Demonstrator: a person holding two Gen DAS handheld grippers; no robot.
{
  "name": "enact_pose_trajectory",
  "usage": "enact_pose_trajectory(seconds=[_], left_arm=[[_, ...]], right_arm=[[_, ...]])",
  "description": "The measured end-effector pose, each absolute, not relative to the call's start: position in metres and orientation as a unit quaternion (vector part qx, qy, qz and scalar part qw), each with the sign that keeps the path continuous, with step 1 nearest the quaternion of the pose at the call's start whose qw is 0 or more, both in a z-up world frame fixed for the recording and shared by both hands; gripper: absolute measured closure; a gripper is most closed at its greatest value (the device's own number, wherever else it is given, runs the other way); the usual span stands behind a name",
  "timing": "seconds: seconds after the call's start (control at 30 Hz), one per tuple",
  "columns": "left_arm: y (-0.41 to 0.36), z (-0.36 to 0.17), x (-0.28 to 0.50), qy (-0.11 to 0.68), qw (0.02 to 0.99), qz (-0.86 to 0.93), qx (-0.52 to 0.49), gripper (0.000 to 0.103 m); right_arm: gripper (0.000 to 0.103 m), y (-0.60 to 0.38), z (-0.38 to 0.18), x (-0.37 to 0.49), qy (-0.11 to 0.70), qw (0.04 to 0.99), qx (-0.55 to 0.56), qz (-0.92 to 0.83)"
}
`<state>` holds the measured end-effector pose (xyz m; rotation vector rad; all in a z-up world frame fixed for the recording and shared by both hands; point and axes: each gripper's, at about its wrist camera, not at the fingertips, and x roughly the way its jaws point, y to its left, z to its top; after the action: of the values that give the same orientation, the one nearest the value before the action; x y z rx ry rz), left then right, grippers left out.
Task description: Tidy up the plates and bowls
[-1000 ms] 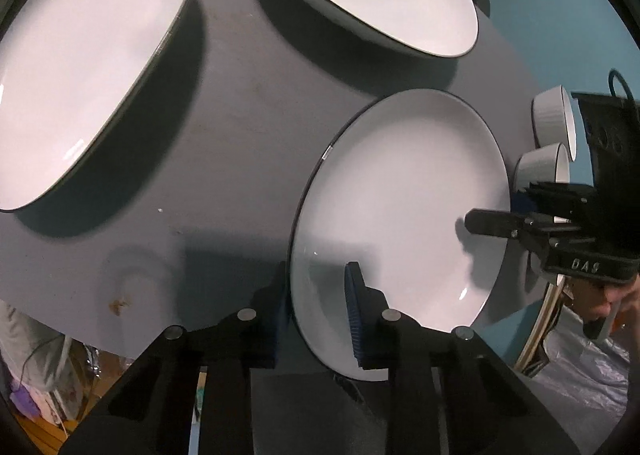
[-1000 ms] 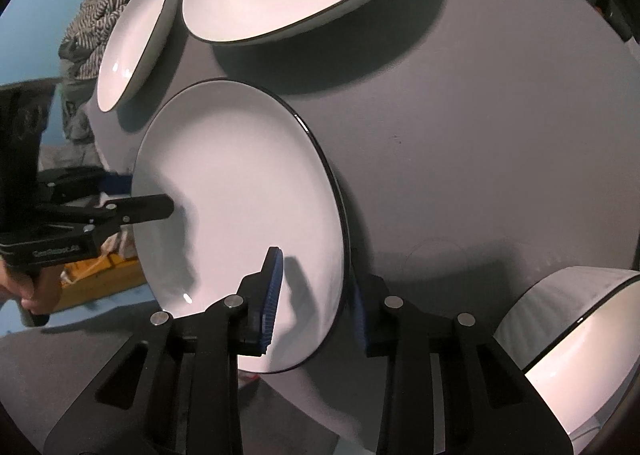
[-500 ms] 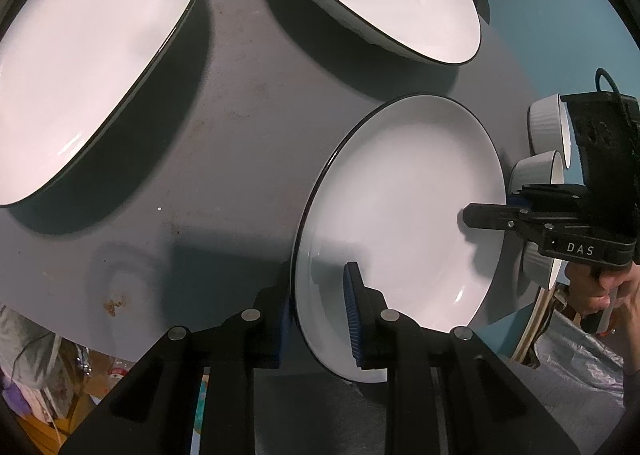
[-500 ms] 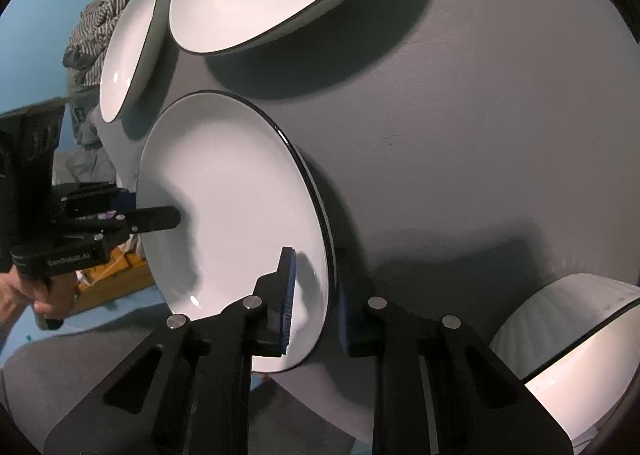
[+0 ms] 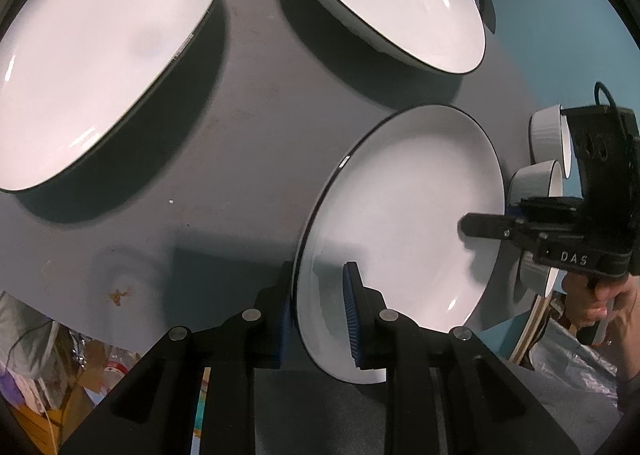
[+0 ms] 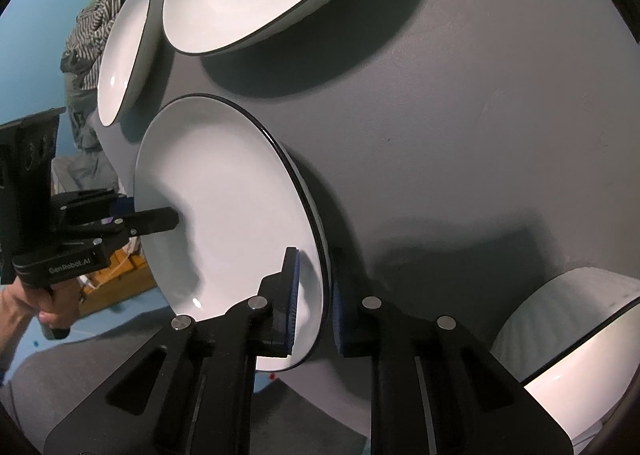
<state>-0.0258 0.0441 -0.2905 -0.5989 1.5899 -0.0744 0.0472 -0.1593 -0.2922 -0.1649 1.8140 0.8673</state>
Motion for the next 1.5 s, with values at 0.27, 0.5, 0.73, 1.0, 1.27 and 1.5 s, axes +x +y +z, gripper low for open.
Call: enact_pose_trajectory(seconds=[0.27,0.5,0.73,1.0,1.27,1.5], left_arm=[[0.045,-0.284,-0.016,0.706,0.660,-0.033,-0.255,0.081],[0.040,-0.290,-0.015,0.710,0.656,-0.040,-0.253,0.087],[0.039,-0.288,-0.014,0.713,0.653,-0.046,-0.251,0.088],[0.045,-0.281,-0.007,0.711,0.655,-0.049,-0.251,0.088],[0.047,-0.270,0.002,0.710,0.657,-0.050,-0.247,0.088],[0.055,-0.259,0.017,0.706,0.662,-0.052,-0.248,0.088]], right_arm=[[0.089,-0.161,-0.287,0.047,0.764,0.535,-0.062,0.354],[0.089,-0.170,-0.292,0.055,0.765,0.545,-0.048,0.340],[0.089,-0.180,-0.285,0.058,0.765,0.550,-0.025,0.335],[0.089,-0.182,-0.281,0.055,0.763,0.556,-0.027,0.329],[0.089,-0.183,-0.275,0.060,0.762,0.559,-0.029,0.325],[0.089,-0.186,-0.265,0.069,0.757,0.566,-0.022,0.326]])
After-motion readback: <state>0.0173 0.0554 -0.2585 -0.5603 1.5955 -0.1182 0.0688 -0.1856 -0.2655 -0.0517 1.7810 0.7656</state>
